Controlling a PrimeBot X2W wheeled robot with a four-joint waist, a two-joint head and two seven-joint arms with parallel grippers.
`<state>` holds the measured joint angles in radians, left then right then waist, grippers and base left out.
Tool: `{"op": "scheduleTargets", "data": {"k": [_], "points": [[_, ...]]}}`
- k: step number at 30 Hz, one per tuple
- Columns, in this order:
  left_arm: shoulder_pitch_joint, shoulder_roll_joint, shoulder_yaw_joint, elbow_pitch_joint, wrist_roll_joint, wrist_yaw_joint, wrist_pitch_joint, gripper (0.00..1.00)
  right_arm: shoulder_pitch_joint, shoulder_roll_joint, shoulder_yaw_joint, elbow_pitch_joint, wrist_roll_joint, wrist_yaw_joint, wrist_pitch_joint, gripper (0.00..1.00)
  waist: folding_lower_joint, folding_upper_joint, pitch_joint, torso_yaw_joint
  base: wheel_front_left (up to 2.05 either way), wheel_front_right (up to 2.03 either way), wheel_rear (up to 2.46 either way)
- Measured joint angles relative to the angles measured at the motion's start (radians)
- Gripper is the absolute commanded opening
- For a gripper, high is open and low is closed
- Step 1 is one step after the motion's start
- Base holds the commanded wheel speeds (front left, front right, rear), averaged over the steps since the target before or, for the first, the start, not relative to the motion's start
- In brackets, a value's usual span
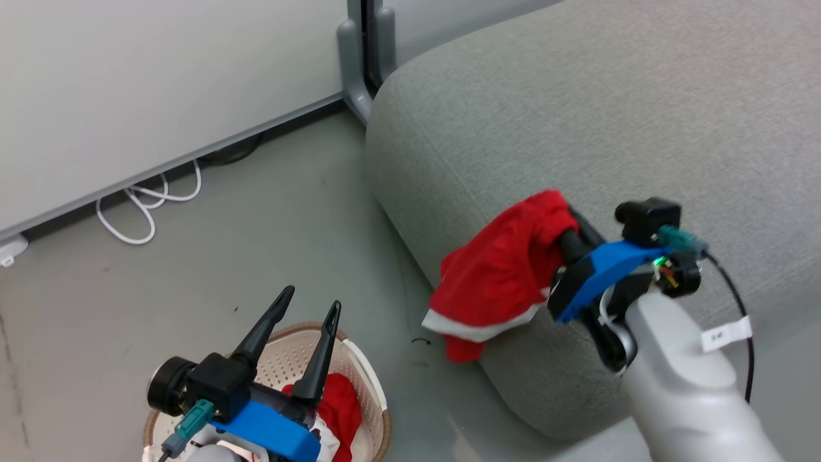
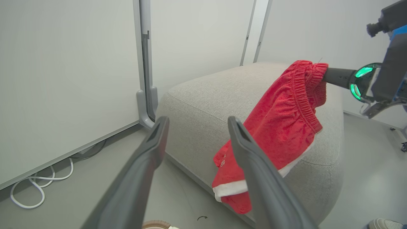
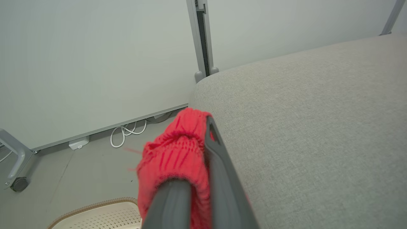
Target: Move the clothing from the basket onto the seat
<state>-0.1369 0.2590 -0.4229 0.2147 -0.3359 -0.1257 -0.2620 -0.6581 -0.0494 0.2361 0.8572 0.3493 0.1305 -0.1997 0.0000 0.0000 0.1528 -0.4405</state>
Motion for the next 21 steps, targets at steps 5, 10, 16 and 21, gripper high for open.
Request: {"op": "scheduleTargets", "data": {"k": [5, 10, 16, 21], "points": [[-0.038, 0.018, -0.016, -0.013, 0.001, 0.0, 0.0, 1.0, -0.1, -0.02, -0.115, -0.009, -0.003, 0.0, 0.006, 0.0, 0.0, 0.0, 0.052, 0.029, 0.0, 0.0, 0.0], [-0.075, 0.042, -0.037, -0.036, 0.01, 0.0, 0.0, 1.0, -0.218, -0.106, -0.241, -0.043, 0.015, 0.0, 0.035, 0.0, 0.0, 0.0, 0.121, 0.062, 0.0, 0.0, 0.0], [-0.143, 0.056, -0.053, -0.085, 0.022, 0.0, 0.0, 1.0, -0.335, -0.234, -0.416, -0.094, 0.049, 0.0, 0.1, 0.0, 0.0, 0.0, 0.217, 0.116, 0.0, 0.0, 0.0], [-0.179, 0.071, -0.047, -0.126, 0.041, 0.0, 0.0, 1.0, -0.421, -0.345, -0.565, -0.143, 0.009, 0.0, 0.155, 0.0, 0.0001, 0.0, 0.302, 0.162, 0.0, 0.0, 0.0]]}}
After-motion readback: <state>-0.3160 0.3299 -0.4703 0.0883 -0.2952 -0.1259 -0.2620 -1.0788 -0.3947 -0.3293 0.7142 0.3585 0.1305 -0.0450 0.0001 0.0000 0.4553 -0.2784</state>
